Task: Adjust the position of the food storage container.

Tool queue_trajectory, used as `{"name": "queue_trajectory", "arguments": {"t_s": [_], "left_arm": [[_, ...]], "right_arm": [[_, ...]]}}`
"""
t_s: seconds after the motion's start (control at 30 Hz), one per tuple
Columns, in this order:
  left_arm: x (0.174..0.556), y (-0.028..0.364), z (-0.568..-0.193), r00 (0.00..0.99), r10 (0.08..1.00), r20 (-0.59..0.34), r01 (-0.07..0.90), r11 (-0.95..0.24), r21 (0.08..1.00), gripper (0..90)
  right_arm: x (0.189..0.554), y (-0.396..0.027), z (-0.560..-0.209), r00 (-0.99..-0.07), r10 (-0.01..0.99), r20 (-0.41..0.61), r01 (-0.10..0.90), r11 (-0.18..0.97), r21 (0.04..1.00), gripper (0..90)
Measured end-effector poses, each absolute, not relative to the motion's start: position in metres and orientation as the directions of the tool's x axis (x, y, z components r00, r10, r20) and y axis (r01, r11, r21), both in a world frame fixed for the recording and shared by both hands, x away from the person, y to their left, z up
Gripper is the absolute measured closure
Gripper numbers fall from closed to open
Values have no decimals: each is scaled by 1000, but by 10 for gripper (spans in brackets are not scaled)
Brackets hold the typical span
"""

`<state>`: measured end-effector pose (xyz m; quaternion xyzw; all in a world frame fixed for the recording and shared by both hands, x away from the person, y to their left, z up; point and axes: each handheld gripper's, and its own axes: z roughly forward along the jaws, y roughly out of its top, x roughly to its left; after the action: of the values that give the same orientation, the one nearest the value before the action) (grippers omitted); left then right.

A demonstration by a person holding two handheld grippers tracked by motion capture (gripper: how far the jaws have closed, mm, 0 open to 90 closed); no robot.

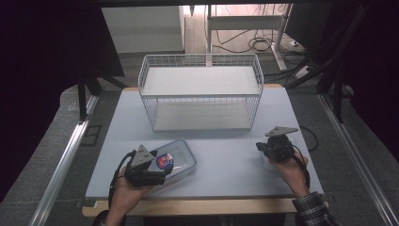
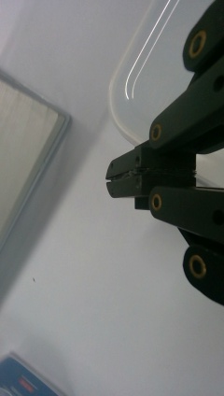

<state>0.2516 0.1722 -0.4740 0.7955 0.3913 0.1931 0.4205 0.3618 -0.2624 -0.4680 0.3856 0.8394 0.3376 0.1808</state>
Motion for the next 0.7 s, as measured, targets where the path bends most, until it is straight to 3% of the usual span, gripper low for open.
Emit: {"name": "queue_trajectory", "arguments": {"t_s": [0.17, 0.2, 0.27, 0.4, 0.43, 0.47, 0.5, 0.7], "left_arm": [[251, 177, -474, 610, 792, -26, 471, -336, 816, 285], [250, 179, -474, 603, 797, -24, 473, -333, 816, 387], [247, 186, -472, 600, 799, -32, 473, -322, 820, 433], [241, 205, -470, 551, 833, -53, 495, -276, 824, 668], [239, 210, -471, 536, 843, -54, 504, -268, 821, 775], [236, 216, -472, 520, 852, -56, 511, -258, 820, 775], [231, 226, -474, 488, 871, -58, 529, -242, 813, 852], [221, 246, -479, 416, 907, -69, 570, -201, 796, 899]], "right_arm": [[362, -264, -467, -638, 769, -34, 519, 462, 719, 893], [358, -263, -465, -652, 757, -30, 502, 461, 731, 890], [357, -261, -464, -658, 752, -36, 493, 467, 734, 885], [352, -256, -465, -682, 731, -32, 475, 476, 740, 870], [349, -254, -466, -691, 722, -32, 469, 481, 741, 869], [349, -254, -466, -691, 722, -32, 469, 481, 741, 869], [347, -251, -465, -701, 712, -29, 462, 484, 743, 868], [343, -245, -467, -725, 688, -29, 445, 500, 743, 869]]}}
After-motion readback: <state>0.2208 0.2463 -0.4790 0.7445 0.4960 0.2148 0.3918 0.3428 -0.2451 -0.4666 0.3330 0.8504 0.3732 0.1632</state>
